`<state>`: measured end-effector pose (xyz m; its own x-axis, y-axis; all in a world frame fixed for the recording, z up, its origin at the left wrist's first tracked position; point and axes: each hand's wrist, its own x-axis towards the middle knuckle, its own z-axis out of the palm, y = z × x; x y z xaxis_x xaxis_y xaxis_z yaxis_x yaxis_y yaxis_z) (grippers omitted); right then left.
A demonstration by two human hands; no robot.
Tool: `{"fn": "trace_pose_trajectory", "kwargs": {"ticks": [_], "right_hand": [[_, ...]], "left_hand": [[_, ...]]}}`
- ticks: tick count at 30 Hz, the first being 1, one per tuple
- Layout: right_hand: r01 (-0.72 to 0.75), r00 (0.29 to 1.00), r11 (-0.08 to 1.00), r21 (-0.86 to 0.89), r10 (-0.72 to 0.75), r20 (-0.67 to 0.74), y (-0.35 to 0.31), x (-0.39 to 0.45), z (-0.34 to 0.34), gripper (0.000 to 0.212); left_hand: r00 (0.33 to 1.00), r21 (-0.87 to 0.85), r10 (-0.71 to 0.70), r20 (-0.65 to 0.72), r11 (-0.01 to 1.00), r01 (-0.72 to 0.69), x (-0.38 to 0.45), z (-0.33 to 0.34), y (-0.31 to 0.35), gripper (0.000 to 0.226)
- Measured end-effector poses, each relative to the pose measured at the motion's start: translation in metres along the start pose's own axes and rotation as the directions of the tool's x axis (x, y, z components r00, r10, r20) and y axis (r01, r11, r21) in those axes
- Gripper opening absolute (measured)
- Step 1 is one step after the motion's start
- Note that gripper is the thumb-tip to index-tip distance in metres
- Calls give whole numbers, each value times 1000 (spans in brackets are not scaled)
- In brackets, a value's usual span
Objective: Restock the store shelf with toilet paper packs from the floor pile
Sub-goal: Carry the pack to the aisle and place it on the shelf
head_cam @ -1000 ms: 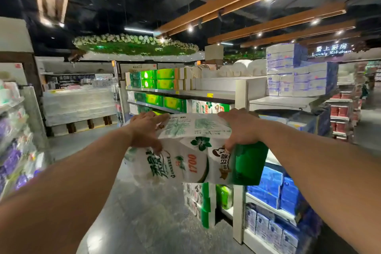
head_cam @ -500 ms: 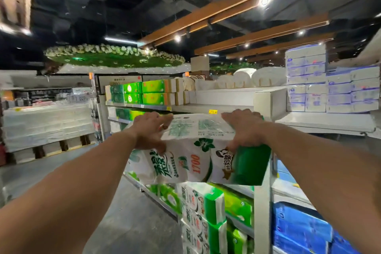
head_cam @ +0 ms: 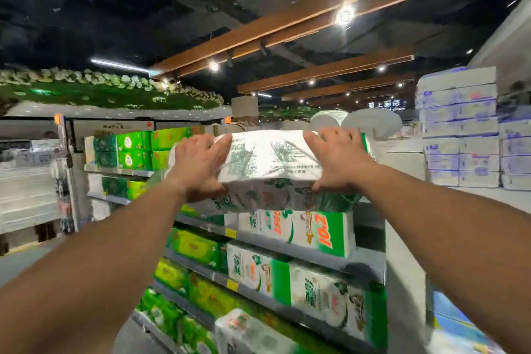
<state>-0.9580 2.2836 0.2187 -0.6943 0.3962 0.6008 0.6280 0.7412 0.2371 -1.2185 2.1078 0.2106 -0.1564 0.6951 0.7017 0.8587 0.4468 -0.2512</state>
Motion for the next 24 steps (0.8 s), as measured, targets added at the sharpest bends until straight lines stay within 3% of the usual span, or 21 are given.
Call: {"fn": "trace_pose_trajectory", "kwargs": {"ticks": [6, 15, 24], "right_hand": [[-140, 986, 981, -134, 127, -104, 19, 80, 56, 116], [-321, 947, 912, -254, 301, -113, 68, 162, 115, 115], [-351, 931, 888, -297, 364, -12, 135, 215, 173, 108]], "left_hand": [[982, -87, 95, -161, 990, -110, 111, 107, -27, 121], [953, -301, 219, -210, 913, -276, 255, 222, -9, 119], [954, -423, 252, -162, 856, -298, 342, 313, 39, 121]]}}
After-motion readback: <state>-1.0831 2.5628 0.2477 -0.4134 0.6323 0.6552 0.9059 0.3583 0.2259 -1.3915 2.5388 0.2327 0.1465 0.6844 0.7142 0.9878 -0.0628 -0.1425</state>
